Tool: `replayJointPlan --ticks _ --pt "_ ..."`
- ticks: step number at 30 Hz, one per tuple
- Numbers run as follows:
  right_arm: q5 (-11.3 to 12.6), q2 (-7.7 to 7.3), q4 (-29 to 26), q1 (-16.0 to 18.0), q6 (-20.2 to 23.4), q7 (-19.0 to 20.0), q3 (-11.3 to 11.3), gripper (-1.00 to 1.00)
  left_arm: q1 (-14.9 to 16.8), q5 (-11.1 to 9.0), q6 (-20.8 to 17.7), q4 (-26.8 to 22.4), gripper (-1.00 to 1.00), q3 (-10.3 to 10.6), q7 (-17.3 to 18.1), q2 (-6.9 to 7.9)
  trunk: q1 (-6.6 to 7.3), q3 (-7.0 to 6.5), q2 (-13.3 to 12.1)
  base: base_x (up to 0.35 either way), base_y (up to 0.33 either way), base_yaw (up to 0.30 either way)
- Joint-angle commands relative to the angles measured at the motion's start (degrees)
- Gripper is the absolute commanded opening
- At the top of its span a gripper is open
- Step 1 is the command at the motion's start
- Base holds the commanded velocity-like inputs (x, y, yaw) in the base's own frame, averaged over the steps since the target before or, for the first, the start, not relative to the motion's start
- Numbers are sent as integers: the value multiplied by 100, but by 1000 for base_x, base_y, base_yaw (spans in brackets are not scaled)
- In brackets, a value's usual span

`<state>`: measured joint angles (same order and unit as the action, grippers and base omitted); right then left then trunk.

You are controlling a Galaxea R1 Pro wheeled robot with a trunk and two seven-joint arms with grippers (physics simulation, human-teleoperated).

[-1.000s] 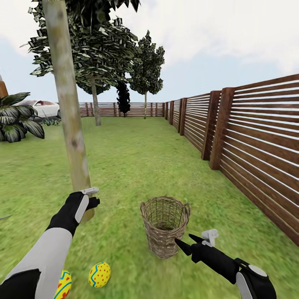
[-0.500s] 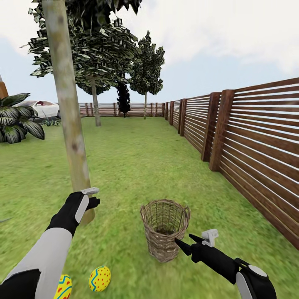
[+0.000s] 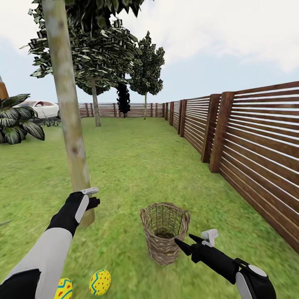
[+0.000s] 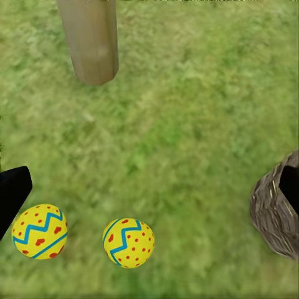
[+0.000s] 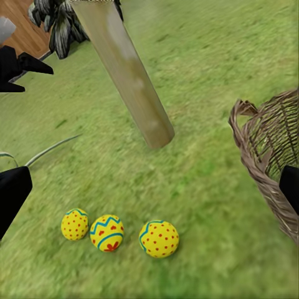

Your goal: Take the three Easter eggs out of the wicker basket on the lawn in the garden, then place them on the lawn next to a single tree (choose any tree) so that all three eggs are next to the same tree and none are left in the basket.

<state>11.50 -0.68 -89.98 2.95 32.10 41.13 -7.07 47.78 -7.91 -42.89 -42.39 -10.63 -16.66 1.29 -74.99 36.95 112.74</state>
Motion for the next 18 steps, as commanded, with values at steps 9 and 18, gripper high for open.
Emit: replayJointPlan --ticks 9,18 --pt "36 1 -2 4 42 9 3 100 3 -61 -17 -6 100 0 -47 1 199 -156 -359 0 0 0" --pt "38 -2 -2 18 47 9 4 100 3 -61 -17 -6 100 0 -51 -1 397 -317 -720 0 0 0"
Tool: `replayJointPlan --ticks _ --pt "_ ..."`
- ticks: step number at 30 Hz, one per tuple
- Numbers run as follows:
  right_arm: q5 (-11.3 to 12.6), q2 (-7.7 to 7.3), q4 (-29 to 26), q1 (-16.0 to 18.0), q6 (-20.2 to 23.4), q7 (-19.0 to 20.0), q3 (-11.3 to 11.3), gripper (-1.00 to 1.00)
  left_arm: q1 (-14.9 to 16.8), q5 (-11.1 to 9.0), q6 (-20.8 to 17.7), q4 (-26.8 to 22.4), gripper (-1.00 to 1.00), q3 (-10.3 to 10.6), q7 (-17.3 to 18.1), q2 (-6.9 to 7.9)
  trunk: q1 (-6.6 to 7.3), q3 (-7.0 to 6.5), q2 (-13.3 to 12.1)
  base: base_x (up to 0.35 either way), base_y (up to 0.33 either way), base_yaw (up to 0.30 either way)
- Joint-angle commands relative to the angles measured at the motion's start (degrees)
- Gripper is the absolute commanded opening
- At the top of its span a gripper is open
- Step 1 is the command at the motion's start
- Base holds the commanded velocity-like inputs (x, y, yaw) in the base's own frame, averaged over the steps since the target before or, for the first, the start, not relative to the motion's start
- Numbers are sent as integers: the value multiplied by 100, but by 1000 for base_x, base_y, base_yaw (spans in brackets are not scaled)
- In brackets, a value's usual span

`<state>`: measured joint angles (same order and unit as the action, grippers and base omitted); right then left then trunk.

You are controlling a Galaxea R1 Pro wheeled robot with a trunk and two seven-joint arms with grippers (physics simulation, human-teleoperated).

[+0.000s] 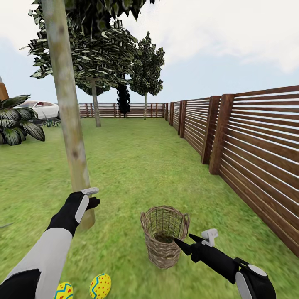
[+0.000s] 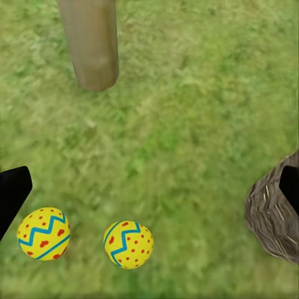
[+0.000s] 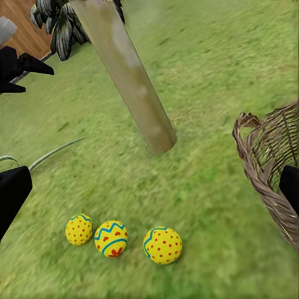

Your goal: Take the three Easter eggs out of the wicker basket on the lawn in the garden, then place them on the lawn next to a single tree (choose any tree) so that all three eggs are next to the same tree and none are left in the basket.

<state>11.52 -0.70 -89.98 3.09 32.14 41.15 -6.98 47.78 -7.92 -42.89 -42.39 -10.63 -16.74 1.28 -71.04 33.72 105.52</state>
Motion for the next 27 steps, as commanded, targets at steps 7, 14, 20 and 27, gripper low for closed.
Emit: replayJointPlan --ticks 7,14,20,27 --pt "35 0 -2 6 39 7 -5 100 3 -61 -17 -6 100 0 -40 2 67 -48 -119 0 0 0" --pt "34 1 -2 6 38 7 -2 100 3 -61 -17 -6 100 0 -40 3 111 -84 -199 0 0 0" --pt "40 0 -2 2 38 7 2 100 3 -61 -17 -6 100 0 -47 3 243 -191 -440 0 0 0" --pt "43 0 -2 0 38 11 3 100 3 -61 -17 -6 100 0 -48 3 397 -317 -720 0 0 0"
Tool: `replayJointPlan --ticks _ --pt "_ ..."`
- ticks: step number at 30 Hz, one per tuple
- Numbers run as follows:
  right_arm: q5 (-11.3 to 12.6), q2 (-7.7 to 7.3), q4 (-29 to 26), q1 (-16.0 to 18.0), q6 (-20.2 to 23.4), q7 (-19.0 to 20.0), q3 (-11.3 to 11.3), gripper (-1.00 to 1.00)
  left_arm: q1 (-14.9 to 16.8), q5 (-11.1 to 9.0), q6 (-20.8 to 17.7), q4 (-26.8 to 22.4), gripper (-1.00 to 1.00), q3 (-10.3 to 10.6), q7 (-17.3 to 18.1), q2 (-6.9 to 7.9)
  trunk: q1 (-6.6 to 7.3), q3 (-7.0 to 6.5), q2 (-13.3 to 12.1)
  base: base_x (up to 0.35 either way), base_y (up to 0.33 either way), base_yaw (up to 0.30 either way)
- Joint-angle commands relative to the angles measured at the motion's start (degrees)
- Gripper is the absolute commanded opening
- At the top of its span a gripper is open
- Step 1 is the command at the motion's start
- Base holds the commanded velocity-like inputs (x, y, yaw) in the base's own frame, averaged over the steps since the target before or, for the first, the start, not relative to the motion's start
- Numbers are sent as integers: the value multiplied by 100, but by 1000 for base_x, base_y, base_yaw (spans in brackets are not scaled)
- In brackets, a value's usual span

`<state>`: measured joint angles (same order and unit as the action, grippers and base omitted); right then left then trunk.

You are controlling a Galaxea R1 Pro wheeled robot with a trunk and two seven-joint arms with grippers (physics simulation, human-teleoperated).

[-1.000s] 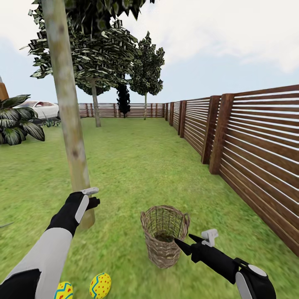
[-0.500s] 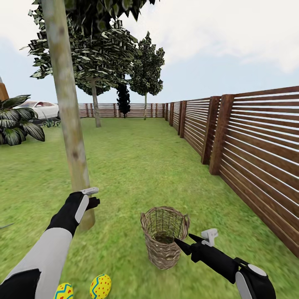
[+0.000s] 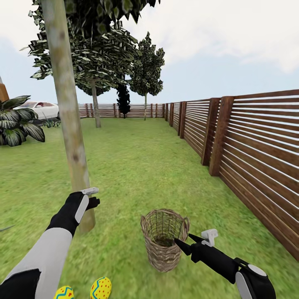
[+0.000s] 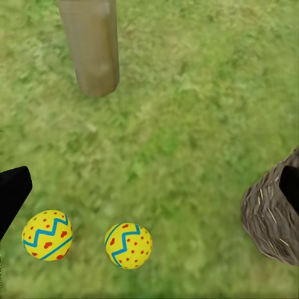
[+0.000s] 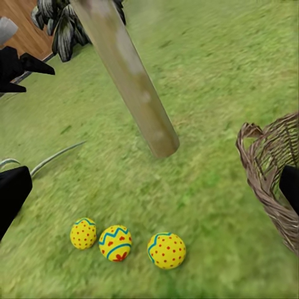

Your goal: Take the three Easter eggs out of the wicker basket on the lawn in the garden, then place them on the lawn next to a single tree (choose any tree) so that all three eggs are next to the same tree and none are left in the basket.

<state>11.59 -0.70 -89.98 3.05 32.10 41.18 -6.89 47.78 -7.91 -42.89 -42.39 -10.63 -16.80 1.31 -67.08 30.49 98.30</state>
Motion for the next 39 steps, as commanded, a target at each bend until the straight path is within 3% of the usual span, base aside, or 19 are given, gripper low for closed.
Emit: replayJointPlan --ticks 1,39 --pt "33 0 -2 5 42 6 -5 100 3 -61 -17 -6 100 0 -43 0 23 -12 -38 0 0 0" --pt "29 1 -2 11 42 4 -5 100 4 -61 -9 156 100 0 -53 0 858 -694 -1562 0 0 0"
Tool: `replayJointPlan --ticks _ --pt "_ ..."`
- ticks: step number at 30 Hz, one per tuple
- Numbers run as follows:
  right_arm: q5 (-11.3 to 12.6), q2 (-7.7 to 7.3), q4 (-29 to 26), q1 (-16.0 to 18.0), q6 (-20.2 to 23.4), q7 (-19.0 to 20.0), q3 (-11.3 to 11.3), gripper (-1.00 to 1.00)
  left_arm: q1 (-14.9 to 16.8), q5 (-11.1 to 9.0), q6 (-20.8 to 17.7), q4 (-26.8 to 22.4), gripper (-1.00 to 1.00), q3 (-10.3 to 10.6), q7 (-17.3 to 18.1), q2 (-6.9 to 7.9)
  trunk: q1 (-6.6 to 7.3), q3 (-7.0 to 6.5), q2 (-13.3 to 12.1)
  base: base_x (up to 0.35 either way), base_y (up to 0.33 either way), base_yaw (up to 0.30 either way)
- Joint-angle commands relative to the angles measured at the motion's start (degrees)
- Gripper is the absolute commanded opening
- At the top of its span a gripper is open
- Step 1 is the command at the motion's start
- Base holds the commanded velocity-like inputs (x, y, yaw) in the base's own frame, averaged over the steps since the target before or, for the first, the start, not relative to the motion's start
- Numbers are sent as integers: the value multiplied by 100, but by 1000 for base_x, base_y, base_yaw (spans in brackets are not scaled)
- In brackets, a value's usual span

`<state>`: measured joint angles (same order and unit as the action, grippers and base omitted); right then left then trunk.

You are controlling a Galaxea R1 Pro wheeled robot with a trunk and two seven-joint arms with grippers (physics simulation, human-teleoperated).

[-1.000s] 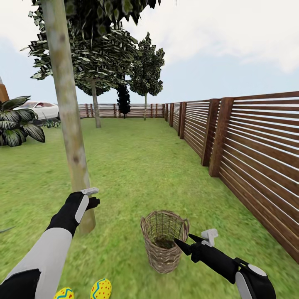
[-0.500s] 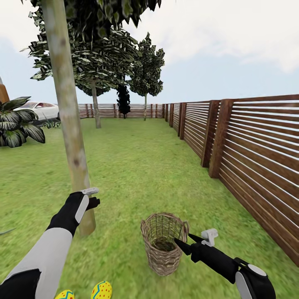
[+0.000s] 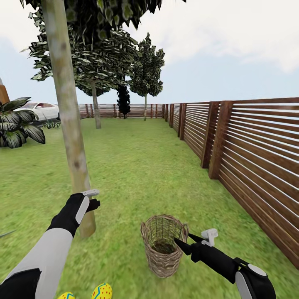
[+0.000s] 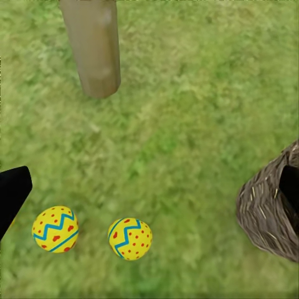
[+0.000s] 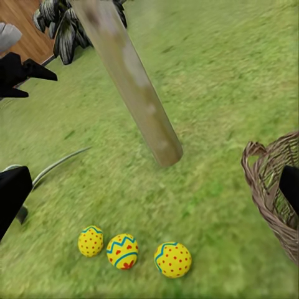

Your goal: Take the three Easter eggs out of the wicker basket on the lawn in the garden, then place them on the lawn next to a single tree (choose any tree) so that all three eggs are next to the same tree and none are left in the basket.

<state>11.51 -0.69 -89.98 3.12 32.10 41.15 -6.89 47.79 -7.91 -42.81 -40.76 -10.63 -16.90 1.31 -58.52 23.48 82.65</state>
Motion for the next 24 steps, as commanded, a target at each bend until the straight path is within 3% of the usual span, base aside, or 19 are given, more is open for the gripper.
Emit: replayJointPlan --ticks 1,24 --pt "36 1 -2 4 42 7 -5 100 5 -61 -17 -5 100 -1 -42 0 23 -12 -38 0 0 0" --pt "39 6 -2 2 42 3 -12 100 4 -61 -17 -2 100 -1 -41 1 528 -425 -960 0 0 0"
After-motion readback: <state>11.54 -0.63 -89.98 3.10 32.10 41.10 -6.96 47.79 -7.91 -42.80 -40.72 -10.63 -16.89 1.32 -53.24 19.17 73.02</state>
